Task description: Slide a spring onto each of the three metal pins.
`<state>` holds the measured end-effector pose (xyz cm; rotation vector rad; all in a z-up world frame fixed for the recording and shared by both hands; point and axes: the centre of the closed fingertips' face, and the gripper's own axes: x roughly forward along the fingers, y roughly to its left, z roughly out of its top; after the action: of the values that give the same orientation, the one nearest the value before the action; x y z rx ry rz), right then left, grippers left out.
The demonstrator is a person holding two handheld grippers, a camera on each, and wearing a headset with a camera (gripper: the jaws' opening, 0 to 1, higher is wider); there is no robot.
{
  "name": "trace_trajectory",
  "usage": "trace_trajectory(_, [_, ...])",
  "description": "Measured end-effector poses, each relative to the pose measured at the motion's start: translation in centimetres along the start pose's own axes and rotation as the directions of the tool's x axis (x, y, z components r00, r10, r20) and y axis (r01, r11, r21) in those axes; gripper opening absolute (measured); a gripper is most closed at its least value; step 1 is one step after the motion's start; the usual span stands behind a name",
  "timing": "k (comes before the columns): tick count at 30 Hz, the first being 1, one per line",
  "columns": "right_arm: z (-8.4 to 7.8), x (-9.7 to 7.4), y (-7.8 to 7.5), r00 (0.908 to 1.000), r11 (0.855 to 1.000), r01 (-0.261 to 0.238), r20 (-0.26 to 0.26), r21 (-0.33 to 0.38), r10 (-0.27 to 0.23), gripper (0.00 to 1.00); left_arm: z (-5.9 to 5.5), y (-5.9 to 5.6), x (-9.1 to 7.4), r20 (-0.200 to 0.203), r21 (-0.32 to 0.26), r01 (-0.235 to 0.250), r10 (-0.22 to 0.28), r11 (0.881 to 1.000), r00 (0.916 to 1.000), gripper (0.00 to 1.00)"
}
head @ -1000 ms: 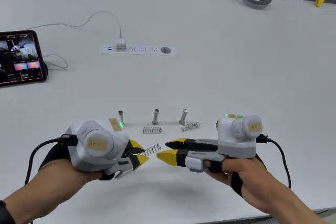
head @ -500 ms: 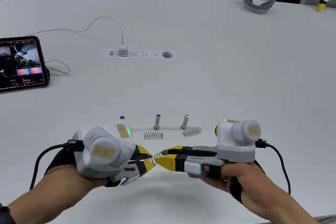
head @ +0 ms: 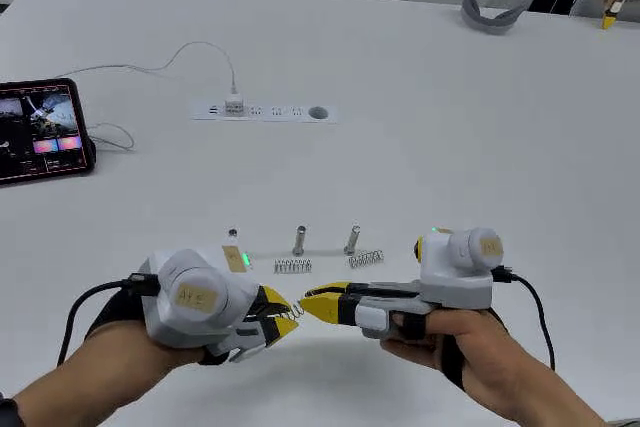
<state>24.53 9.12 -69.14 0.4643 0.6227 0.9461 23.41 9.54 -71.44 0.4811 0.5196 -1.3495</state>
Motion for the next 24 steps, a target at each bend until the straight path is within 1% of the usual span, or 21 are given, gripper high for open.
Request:
trace_trajectory(2, [0.3, 0.0, 0.2, 1.0, 1.0, -0.006, -0.003, -0.007, 0.006, 0.12, 0.2, 0.1, 0.0, 0.008, -0.007, 0.001, -0.001, 1.0, 1.0, 0.09])
trace_trajectory(4, [0.5, 0.0, 0.4, 0.9999, 1.0, -0.004, -0.014, -0.028, 0.004, 0.12, 0.3, 0.1, 0.0, 0.014, -0.008, 0.003, -0.003, 1.0, 0.9999, 0.09])
trace_trajectory(8, [1.1, -0.1, 0.8, 0.9988, 0.996, -0.003, -0.048, -0.085, -0.001, 0.12, 0.8, 0.2, 0.0, 0.031, -0.017, 0.009, -0.009, 1.0, 0.9995, 0.09])
trace_trajectory(10, [1.2, -0.1, 0.9, 0.9972, 0.993, -0.005, -0.074, -0.12, -0.004, 0.12, 1.1, 0.2, 0.0, 0.037, -0.015, 0.011, -0.01, 1.0, 0.9993, 0.09])
trace_trajectory(12, [1.5, -0.2, 1.3, 0.9929, 0.983, -0.019, -0.119, -0.181, -0.003, 0.12, 1.5, 0.2, 0.0, 0.048, -0.004, 0.016, -0.015, 1.0, 0.9987, 0.09])
trace_trajectory(15, [1.7, -0.3, 1.6, 0.9859, 0.97, -0.034, -0.167, -0.241, -0.007, 0.12, 2.0, 0.2, -0.1, 0.059, -0.002, 0.018, -0.018, 1.0, 0.9981, 0.09])
trace_trajectory(17, [1.7, -0.4, 1.7, 0.9757, 0.956, -0.046, -0.218, -0.29, -0.019, 0.12, 2.3, 0.1, -0.2, 0.065, 0.005, 0.022, -0.022, 1.0, 0.9976, 0.09])
trace_trajectory(18, [1.7, -0.4, 1.9, 0.9684, 0.945, -0.063, -0.249, -0.321, -0.019, 0.12, 2.4, 0.0, -0.2, 0.068, 0.009, 0.025, -0.025, 1.0, 0.9974, 0.09])
trace_trajectory(20, [1.6, -0.4, 2.2, 0.9574, 0.93, -0.092, -0.288, -0.357, -0.016, 0.12, 2.7, -0.2, -0.3, 0.073, 0.02, 0.035, -0.036, 0.999, 0.9967, 0.09])
trace_trajectory(22, [1.4, -0.3, 2.4, 0.9405, 0.907, -0.124, -0.339, -0.402, -0.022, 0.12, 2.9, -0.3, -0.3, 0.074, 0.033, 0.039, -0.041, 0.999, 0.9964, 0.09])
trace_trajectory(24, [1.3, -0.4, 2.5, 0.9275, 0.893, -0.146, -0.373, -0.425, -0.026, 0.12, 3.0, -0.4, -0.4, 0.077, 0.034, 0.041, -0.043, 0.999, 0.9961, 0.09])
